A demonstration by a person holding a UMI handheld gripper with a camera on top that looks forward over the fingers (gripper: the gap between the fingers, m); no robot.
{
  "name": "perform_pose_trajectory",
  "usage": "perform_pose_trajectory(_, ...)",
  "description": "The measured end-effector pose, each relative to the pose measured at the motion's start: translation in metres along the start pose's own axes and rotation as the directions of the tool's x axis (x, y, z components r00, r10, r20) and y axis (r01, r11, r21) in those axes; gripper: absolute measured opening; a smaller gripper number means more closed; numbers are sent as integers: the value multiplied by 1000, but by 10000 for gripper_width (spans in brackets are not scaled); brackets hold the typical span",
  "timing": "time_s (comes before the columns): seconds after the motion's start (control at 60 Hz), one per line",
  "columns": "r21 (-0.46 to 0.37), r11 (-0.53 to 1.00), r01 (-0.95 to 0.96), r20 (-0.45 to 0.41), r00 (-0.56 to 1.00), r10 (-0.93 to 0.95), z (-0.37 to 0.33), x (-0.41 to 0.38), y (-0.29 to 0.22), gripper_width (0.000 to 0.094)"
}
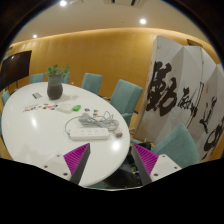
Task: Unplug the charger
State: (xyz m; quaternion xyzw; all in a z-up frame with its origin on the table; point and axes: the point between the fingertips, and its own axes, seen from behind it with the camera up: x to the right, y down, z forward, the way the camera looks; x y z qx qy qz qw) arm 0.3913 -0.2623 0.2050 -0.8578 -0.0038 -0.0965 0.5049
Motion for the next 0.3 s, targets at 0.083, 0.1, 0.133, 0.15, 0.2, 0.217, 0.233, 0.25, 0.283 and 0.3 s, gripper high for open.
perform_pose_trajectory(0.083,14,1000,-6,15,1000,6,-27,-14,-2,870)
perform_pose_trajectory(0.1,13,1000,-11,20,1000,11,-31,-17,-1,867)
perform_pose_trajectory(0.133,13,1000,-19,22,1000,19,-39,-20,0,870)
perform_pose_trajectory(0.15,13,1000,-21,19,1000,21,-43,-21,1,870)
perform_pose_trajectory(0.2,14,999,-31,16,999,31,-49,-24,1,869)
perform_pose_trajectory(0.217,19,999,-33,16,999,33,-51,-25,0,869)
perform_pose_trajectory(0.233,23,999,-35,15,999,34,-54,-26,-1,868)
perform_pose_trajectory(0.25,25,999,-34,15,999,34,-56,-27,-2,867)
perform_pose_trajectory(0.283,24,999,-31,17,999,31,-60,-29,-2,866)
perform_pose_trajectory(0.3,25,999,-30,19,999,29,-61,-30,-2,869)
